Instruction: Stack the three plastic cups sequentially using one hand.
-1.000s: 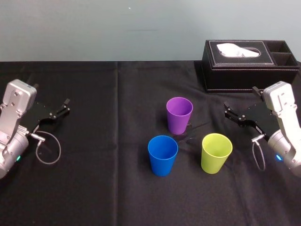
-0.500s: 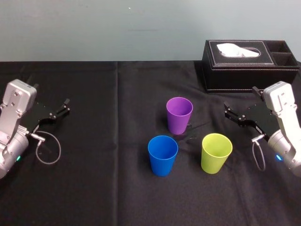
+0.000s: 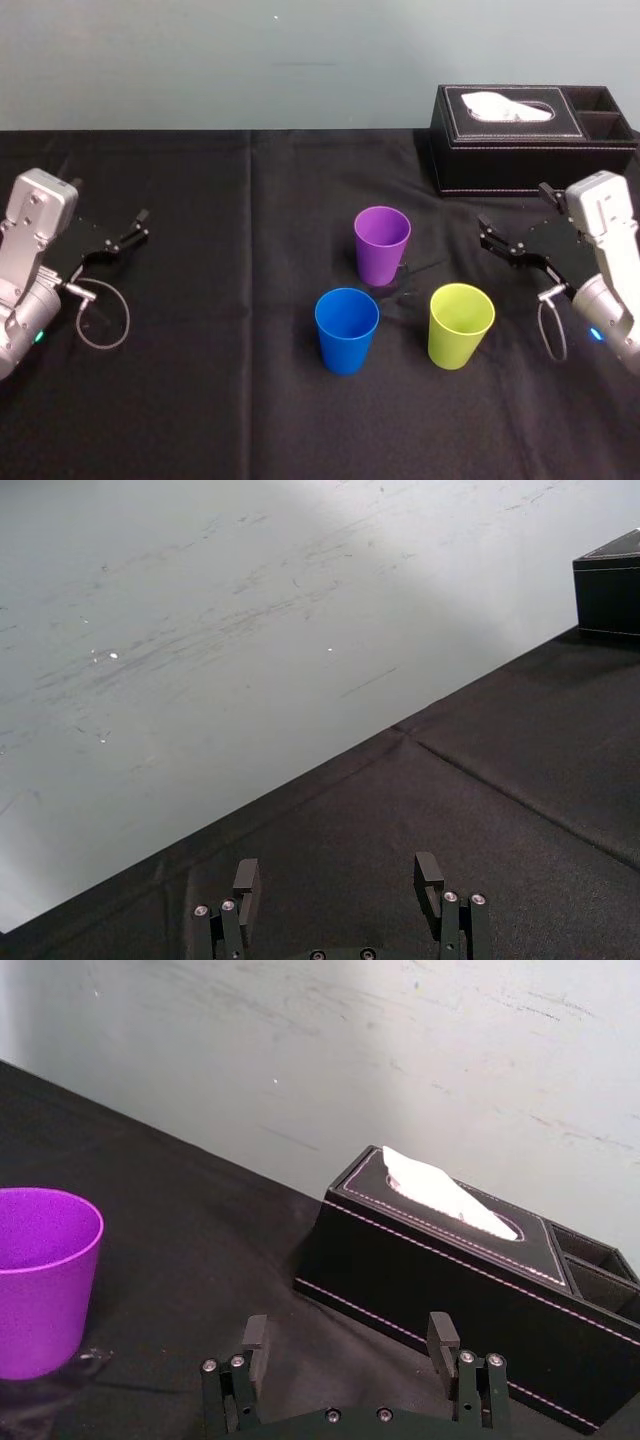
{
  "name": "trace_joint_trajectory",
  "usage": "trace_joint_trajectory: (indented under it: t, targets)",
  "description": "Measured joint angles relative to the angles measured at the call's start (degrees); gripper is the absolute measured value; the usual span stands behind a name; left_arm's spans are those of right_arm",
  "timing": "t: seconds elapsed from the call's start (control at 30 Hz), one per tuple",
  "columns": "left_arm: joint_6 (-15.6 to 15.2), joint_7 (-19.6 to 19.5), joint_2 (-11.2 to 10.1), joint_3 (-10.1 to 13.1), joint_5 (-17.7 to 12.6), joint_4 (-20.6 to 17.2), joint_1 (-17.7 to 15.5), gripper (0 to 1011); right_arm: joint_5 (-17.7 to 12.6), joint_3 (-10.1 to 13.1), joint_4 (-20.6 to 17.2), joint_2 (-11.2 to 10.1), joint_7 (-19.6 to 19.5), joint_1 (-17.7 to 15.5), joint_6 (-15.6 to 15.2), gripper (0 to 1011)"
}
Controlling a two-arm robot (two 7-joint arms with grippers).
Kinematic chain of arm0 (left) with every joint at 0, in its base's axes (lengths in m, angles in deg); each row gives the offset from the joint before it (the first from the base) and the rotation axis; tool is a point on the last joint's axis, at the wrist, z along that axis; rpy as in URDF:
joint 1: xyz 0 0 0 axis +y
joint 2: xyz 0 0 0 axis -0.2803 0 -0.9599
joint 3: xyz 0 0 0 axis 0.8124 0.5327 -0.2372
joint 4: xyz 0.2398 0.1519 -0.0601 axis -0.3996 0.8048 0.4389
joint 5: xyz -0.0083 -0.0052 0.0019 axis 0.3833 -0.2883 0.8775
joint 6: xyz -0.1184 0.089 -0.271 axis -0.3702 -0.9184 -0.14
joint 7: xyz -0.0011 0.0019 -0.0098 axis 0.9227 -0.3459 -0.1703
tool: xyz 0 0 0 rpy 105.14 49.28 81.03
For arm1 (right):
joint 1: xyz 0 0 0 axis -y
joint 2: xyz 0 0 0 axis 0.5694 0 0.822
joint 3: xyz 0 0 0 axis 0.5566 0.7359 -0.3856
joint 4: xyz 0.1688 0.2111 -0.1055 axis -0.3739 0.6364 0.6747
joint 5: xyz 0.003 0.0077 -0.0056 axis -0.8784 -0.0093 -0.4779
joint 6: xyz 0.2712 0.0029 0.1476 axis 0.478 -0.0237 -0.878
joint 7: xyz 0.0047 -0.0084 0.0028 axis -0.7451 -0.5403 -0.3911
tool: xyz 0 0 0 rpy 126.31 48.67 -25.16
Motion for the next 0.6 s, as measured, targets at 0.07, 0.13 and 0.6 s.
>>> trace_joint_trajectory:
  t: [0.07,0.13,0.6]
  targets:
    - [0.0,0.0,0.0,0.0,0.0,0.0,0.0,1011,-1.1,0.8,-0.2,-0.1,1.0,-0.6,0.6,1004]
    - [0.0,0.0,0.0,0.0,0.0,0.0,0.0,1011,-4.0,2.6,-1.3,-0.6,3.2,-2.3,1.8,1003]
    - [0.0,0.0,0.0,0.0,0.0,0.0,0.0,1012,-16.2,11.7,-9.3,-6.6,14.1,-15.0,8.7,1002]
